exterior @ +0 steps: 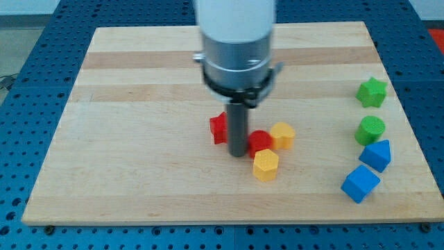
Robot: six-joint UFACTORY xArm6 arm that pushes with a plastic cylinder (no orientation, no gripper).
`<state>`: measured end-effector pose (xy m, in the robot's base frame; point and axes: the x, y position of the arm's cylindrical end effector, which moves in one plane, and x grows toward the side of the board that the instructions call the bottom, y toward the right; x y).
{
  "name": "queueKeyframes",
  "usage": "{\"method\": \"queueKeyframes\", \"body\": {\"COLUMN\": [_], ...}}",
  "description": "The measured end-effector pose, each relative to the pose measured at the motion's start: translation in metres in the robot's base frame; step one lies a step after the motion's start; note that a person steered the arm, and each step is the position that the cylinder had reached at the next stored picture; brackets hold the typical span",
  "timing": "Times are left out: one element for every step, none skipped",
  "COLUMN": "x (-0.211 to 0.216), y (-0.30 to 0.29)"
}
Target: Move the red blocks and yellow blocks towards the group of the blocks
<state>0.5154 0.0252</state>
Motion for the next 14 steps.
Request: {"method": "queueKeyframes", "body": {"x": [0.0, 0.0, 0.006, 0.042, 0.062, 0.034, 0.011, 0.015, 0.058, 0.069, 0.056, 0.006, -0.04, -0.05], "y": [0.004, 0.001, -0.017, -0.02, 0.021, 0.058, 0.074, 0.072, 0.04, -0.014, -0.061, -0.09, -0.081, -0.024]}}
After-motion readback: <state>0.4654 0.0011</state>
